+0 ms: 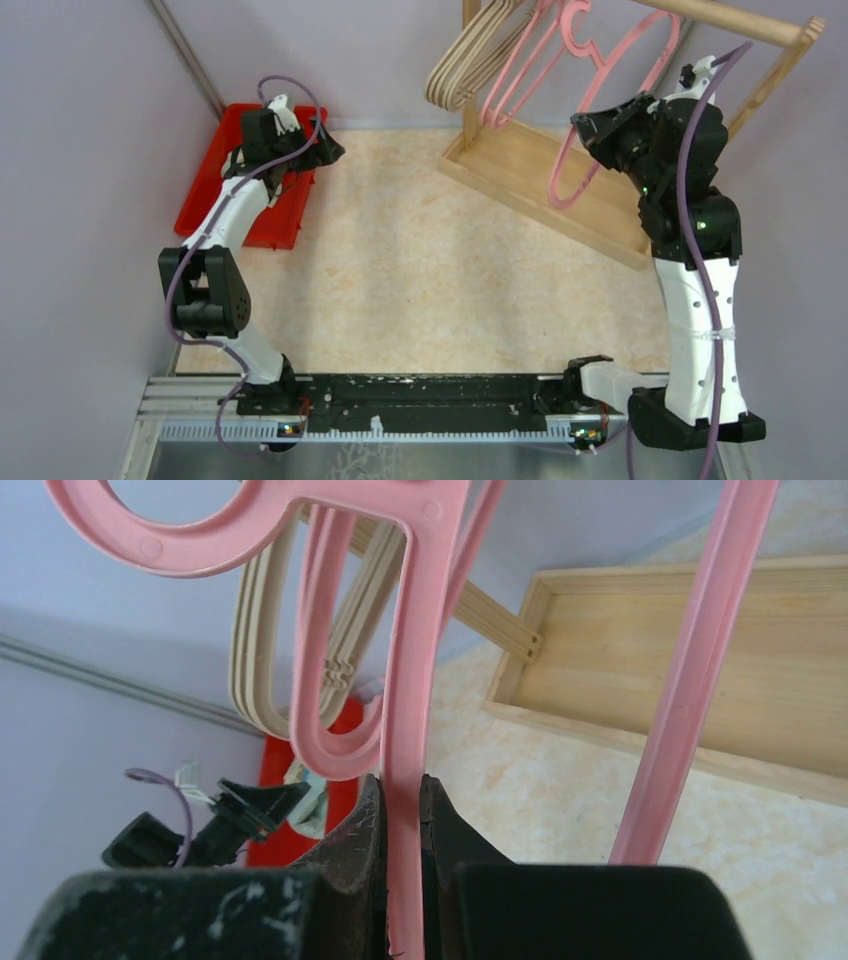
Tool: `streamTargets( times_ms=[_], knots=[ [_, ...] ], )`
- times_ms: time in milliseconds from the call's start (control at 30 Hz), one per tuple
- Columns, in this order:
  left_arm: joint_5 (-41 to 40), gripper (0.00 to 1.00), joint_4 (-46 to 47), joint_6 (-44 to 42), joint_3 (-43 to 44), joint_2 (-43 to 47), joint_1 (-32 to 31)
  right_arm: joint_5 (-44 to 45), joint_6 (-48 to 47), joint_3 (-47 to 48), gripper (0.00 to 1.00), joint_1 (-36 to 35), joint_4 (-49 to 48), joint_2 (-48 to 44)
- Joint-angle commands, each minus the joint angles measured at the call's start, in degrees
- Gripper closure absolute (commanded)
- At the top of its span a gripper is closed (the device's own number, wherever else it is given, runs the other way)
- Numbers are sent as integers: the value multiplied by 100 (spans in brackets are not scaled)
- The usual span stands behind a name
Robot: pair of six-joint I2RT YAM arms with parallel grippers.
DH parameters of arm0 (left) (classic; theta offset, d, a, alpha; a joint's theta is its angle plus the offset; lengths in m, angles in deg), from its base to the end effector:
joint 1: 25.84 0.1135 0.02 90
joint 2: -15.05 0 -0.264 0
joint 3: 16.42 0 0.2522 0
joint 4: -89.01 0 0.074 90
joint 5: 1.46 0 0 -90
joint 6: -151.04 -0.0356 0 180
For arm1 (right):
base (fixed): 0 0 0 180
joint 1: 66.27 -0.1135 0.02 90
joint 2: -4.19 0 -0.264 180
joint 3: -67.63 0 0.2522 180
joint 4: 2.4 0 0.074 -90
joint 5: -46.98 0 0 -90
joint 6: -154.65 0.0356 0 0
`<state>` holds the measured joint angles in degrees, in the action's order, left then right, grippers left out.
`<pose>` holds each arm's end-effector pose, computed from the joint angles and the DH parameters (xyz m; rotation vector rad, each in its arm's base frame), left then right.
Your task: Organize the hangers
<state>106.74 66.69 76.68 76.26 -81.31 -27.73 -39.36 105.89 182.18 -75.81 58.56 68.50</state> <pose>0.3972 -0.0242 0.3124 -0.0412 2.0377 -0.5141 0.1724 0.0267 0.5249 0.5357 1.7130 0.5855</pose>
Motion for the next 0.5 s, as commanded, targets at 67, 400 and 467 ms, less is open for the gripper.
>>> streamTargets(
  times_ms=[67,400,467],
  knots=[
    [-138,0,117,-56,263,-94,-31,-1938,467,-317,100,978,-1743,144],
    [-263,0,23,-179,350,-131,-15,-2773,1255,-781,100,1860,-3341,819],
    [-266,0,12,-200,374,-156,-13,-2795,1344,-855,100,1938,-3586,991]
  ],
)
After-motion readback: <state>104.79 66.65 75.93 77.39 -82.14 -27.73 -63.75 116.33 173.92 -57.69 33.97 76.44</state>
